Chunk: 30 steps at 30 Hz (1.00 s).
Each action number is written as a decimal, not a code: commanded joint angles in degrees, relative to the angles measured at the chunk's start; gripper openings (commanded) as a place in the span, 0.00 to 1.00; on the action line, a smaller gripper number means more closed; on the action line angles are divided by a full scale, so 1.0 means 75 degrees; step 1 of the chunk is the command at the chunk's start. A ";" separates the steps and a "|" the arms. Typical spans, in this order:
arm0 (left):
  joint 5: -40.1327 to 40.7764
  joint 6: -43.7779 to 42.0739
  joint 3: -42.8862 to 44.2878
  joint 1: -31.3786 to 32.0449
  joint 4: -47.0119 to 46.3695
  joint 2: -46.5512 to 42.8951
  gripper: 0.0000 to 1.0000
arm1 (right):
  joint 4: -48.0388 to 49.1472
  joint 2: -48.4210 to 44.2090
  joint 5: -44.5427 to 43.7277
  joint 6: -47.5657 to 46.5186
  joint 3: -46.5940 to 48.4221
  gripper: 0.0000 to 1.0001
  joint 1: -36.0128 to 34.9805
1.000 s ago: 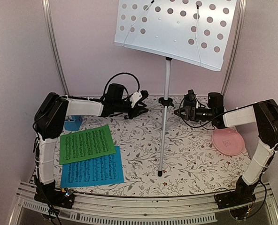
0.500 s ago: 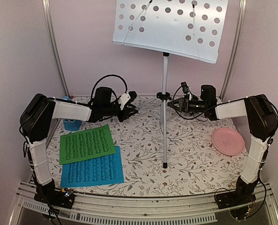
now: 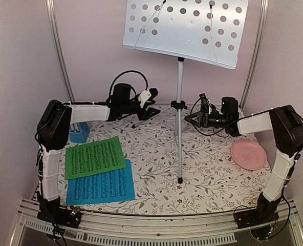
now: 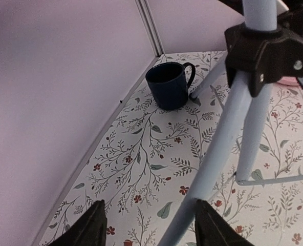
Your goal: Set up the instrument practice props
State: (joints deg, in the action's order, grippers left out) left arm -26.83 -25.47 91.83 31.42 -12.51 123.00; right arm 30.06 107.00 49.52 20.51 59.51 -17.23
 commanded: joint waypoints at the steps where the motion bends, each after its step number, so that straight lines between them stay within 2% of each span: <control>1: -0.0463 -0.0304 0.0754 0.0099 0.0750 0.0590 0.53 | 0.0269 -0.0545 -0.0110 -0.0070 -0.0219 0.72 0.0010; 4: -0.0486 -0.0475 0.0800 0.0094 0.1031 0.0588 0.39 | 0.0272 -0.0752 -0.0057 -0.0030 -0.0366 0.72 0.0018; 7: -0.0331 -0.0746 0.0330 0.0061 0.1017 0.0256 0.28 | 0.0285 -0.1101 -0.0046 -0.0011 -0.0697 0.72 0.0024; 11: -0.0223 -0.0821 -0.0325 -0.0097 0.0873 -0.0195 0.21 | 0.0305 -0.1551 0.0020 0.0018 -0.1111 0.72 0.0016; 14: -0.0084 -0.0814 -0.0686 -0.0157 0.0847 -0.0498 0.19 | 0.0299 -0.1818 0.0042 0.0069 -0.1317 0.72 -0.0013; 16: 0.0260 -0.0597 -0.0970 -0.0147 0.0802 -0.0787 0.31 | 0.0287 -0.2013 -0.0018 0.0110 -0.1499 0.72 -0.0104; 18: 0.0665 -0.0032 -0.1401 -0.0152 0.0676 -0.1246 0.50 | 0.0265 -0.2266 -0.0171 0.0101 -0.1713 0.72 -0.0240; 20: 0.1043 0.0502 -0.2139 -0.0158 0.0424 -0.2013 0.59 | 0.0244 -0.2504 -0.0327 0.0123 -0.1911 0.72 -0.0393; 26: 0.2940 0.3080 -0.3808 -0.0261 0.0379 -0.3355 0.64 | -0.0042 -0.2936 -0.1020 0.0085 -0.2252 0.72 -0.0896; 30: 0.4495 0.4654 -0.4254 -0.0299 0.1037 -0.3658 0.69 | -0.0231 -0.3155 -0.1448 0.0057 -0.2334 0.73 -0.1137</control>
State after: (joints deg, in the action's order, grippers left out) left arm -7.86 -6.59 63.22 30.41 -9.06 96.33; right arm 30.24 85.86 43.51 21.21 42.89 -24.27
